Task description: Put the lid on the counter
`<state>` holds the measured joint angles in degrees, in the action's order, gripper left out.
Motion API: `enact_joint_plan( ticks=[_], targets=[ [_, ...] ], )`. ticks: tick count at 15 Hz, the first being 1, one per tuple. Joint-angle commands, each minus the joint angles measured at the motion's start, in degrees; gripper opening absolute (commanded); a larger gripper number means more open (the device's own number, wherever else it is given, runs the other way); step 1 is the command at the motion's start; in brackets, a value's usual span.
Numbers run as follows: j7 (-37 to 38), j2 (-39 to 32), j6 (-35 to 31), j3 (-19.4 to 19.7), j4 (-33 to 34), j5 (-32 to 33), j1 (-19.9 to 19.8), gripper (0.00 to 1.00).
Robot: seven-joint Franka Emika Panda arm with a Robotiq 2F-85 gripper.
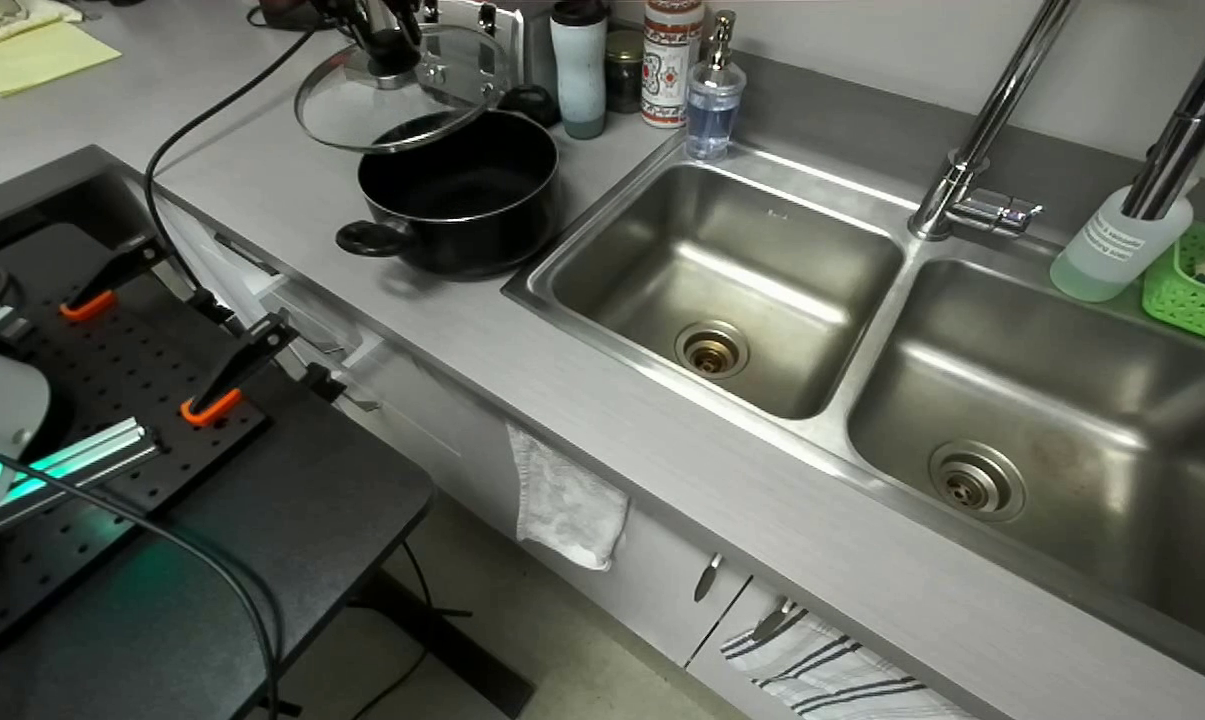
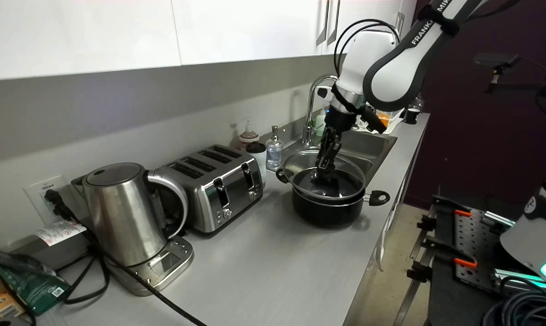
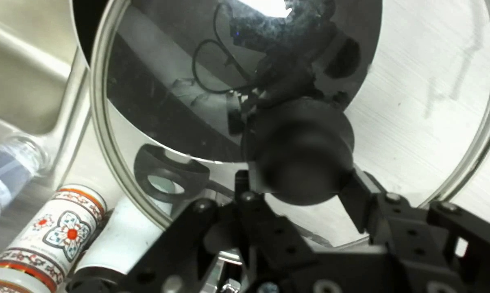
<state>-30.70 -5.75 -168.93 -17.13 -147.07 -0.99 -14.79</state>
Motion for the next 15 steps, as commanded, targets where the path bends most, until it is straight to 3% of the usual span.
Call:
enact_joint_plan(
  ticks=[1, 8, 9, 13, 15],
  targets=[
    [-0.3, 3.8, -0.5, -2.2, -1.7, 0.1, 1.8, 0.24],
    [2.3, 4.0, 1.8, -5.0, -0.3, 6.5, 7.6, 0.24],
    [2.9, 3.8, 1.9, -0.7, -0.1, 7.7, 13.0, 0.24],
    [6.7, 2.4, 4.2, 1.6, 1.9, 16.3, 19.3, 0.24],
    [8.8, 0.1, 5.8, -0.2, 3.7, 21.1, 19.4, 0.24]
  ],
)
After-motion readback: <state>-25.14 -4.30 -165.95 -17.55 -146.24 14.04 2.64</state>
